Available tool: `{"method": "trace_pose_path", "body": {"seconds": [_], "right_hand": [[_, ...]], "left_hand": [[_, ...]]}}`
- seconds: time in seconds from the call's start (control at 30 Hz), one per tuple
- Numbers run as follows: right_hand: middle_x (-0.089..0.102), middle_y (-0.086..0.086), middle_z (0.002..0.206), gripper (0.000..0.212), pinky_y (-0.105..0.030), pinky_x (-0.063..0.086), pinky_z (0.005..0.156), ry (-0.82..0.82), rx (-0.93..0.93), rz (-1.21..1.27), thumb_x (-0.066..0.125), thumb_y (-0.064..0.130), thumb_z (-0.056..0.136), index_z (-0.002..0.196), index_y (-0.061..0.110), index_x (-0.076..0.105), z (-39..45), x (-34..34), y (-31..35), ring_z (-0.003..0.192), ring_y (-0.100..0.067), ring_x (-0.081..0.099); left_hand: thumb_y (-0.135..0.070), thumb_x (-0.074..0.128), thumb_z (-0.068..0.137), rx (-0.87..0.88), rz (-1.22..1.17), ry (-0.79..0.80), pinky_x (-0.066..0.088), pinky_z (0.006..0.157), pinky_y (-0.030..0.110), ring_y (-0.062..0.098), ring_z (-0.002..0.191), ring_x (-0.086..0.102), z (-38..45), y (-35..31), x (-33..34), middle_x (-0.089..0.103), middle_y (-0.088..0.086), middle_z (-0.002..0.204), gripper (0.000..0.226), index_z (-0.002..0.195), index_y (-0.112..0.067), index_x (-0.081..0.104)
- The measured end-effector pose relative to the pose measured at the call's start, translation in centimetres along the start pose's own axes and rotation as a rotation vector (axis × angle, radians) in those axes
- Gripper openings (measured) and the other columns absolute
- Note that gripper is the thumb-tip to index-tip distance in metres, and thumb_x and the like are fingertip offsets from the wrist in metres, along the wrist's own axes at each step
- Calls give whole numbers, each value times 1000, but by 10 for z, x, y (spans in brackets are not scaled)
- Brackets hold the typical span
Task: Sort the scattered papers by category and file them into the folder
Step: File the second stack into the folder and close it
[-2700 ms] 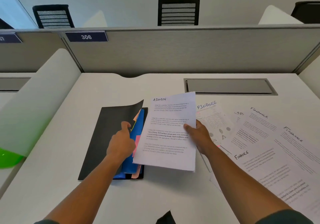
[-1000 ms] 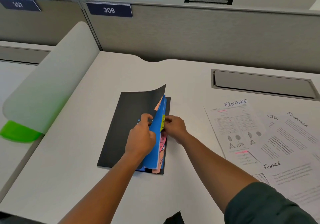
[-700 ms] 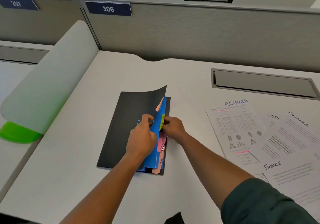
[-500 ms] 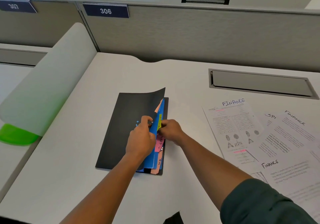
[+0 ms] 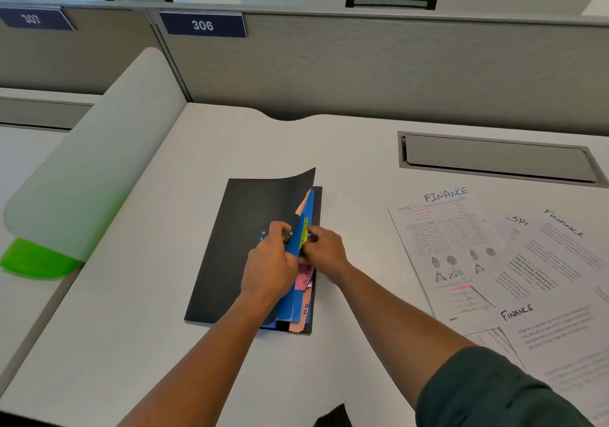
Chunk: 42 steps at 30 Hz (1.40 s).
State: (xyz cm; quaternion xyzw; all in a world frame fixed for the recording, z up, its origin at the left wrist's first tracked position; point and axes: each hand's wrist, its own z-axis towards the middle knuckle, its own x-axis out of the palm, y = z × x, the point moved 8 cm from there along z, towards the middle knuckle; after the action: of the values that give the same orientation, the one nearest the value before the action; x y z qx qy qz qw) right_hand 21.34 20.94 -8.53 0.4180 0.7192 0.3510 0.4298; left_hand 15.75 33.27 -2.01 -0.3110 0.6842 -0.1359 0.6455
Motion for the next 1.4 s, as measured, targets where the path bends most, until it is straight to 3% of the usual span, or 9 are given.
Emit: {"method": "trace_pose_path", "body": {"seconds": [0.1, 0.2, 0.5, 0.63, 0.8, 0.97, 1.13, 1.3, 1.4], "right_hand": [[71, -7, 96, 6, -21, 57, 63, 4, -18, -81, 60, 14, 93, 93, 14, 65, 1, 3, 0, 75, -17, 69], [70, -6, 89, 8, -28, 58, 69, 72, -26, -214, 59, 16, 91, 87, 12, 65, 4, 5, 1, 77, -20, 69], [67, -3, 105, 35, -37, 56, 75, 77, -62, -539, 65, 37, 84, 113, 18, 59, 6, -20, -10, 89, -20, 64], [63, -2, 106, 43, -36, 56, 75, 70, -52, -608, 74, 43, 76, 109, 23, 56, 3, -29, -13, 89, -17, 60], [63, -4, 113, 46, -35, 53, 78, 116, -102, -618, 72, 37, 79, 121, 24, 57, 2, -22, -6, 98, -22, 61], [66, -6, 115, 44, -39, 55, 89, 211, -30, -583, 70, 28, 83, 123, 17, 55, 1, -12, -16, 101, -24, 63], [62, -5, 98, 43, -34, 50, 69, 93, 10, -489, 75, 35, 75, 99, 16, 45, 3, -29, -17, 85, -20, 60], [64, -7, 97, 31, -38, 53, 71, 16, 24, -380, 71, 29, 79, 95, 17, 47, 2, -43, -20, 85, -23, 63], [64, -3, 93, 35, -37, 56, 69, 25, 44, -263, 75, 30, 76, 100, 16, 53, -3, -51, -23, 77, -21, 65]], "left_hand": [[-19, 59, 93, 0, 8, 2, 36, 50, 7, 2, 62, 62, 1, 0, 1, 64, -10, 106, 34, 120, -31, 40], [-20, 59, 93, -3, 12, 7, 40, 51, 8, 4, 63, 64, 1, 0, 3, 66, -7, 106, 33, 119, -29, 42], [-24, 66, 91, 25, 29, 17, 40, 53, 9, 11, 74, 67, -5, -8, 13, 69, -4, 108, 30, 114, -22, 47], [-23, 63, 93, 16, 38, 17, 45, 55, 14, 11, 73, 67, -11, -10, 16, 70, -3, 108, 28, 116, -21, 47], [-22, 58, 95, 2, 15, -12, 47, 55, 13, 10, 71, 67, -14, -9, 11, 69, -3, 103, 21, 112, -24, 47], [-22, 58, 95, 14, 17, -36, 58, 61, 24, 10, 71, 68, -12, -11, 6, 67, -5, 101, 20, 112, -24, 48], [-22, 59, 94, -6, 27, -26, 56, 62, 21, 10, 71, 68, -14, -12, 12, 67, -5, 102, 21, 111, -25, 48], [-25, 62, 92, -17, 71, 7, 51, 55, 19, 9, 73, 68, -12, -6, 21, 70, -7, 103, 23, 113, -24, 51], [-33, 65, 90, -48, 167, 42, 43, 53, 20, 9, 70, 64, -15, -3, 32, 69, -8, 92, 28, 114, -26, 53]]}}
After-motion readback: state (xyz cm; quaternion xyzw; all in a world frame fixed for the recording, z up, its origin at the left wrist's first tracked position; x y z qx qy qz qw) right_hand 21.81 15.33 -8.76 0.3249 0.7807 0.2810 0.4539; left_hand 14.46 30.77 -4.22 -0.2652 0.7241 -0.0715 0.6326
